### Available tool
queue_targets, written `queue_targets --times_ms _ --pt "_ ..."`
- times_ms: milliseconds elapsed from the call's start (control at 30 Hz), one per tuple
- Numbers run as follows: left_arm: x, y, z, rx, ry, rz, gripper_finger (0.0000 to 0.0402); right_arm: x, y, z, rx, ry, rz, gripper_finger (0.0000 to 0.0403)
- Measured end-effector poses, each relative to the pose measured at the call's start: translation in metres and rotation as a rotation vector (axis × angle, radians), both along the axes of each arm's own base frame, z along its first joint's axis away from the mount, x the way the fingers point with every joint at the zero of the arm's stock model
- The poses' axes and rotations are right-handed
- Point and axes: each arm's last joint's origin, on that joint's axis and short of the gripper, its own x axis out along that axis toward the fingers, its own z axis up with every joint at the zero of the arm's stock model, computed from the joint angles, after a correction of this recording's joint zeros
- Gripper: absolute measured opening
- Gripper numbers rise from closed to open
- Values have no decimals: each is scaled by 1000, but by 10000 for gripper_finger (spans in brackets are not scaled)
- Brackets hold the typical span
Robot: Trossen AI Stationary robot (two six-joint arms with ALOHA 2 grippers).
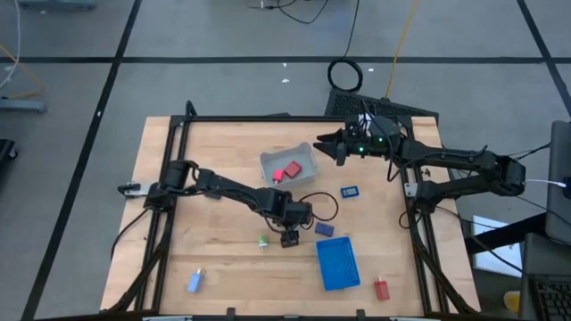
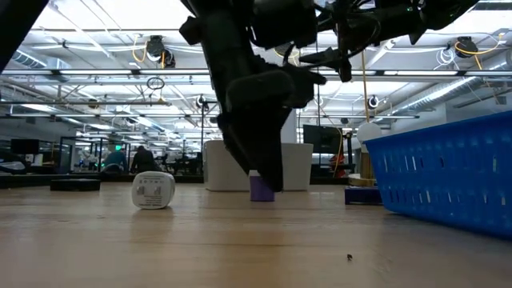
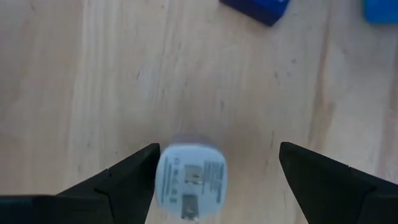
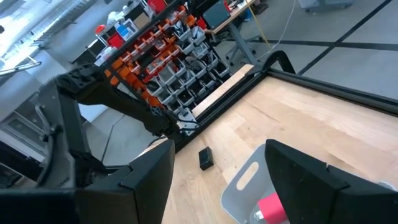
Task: Pick & Place Office items
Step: Put the purple charger adapter into the gray bin
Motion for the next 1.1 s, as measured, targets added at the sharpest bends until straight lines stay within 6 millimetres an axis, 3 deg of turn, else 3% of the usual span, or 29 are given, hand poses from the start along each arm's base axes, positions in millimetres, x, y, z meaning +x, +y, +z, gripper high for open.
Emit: queue_targets --times_ms 367,500,733,1000,1100 --pt "0 7 -7 -11 33 8 317 0 0 3 13 -34 -2 242" --pt "0 8 -7 7 36 -18 263 0 0 3 12 -36 -2 242" --pt "0 9 -8 26 38 -60 130 0 0 3 29 -39 1 242" --pt "-3 14 -4 25 57 -59 131 0 0 3 39 -38 0 242" --pt "-7 18 10 41 46 -25 131 0 0 1 45 -24 0 242"
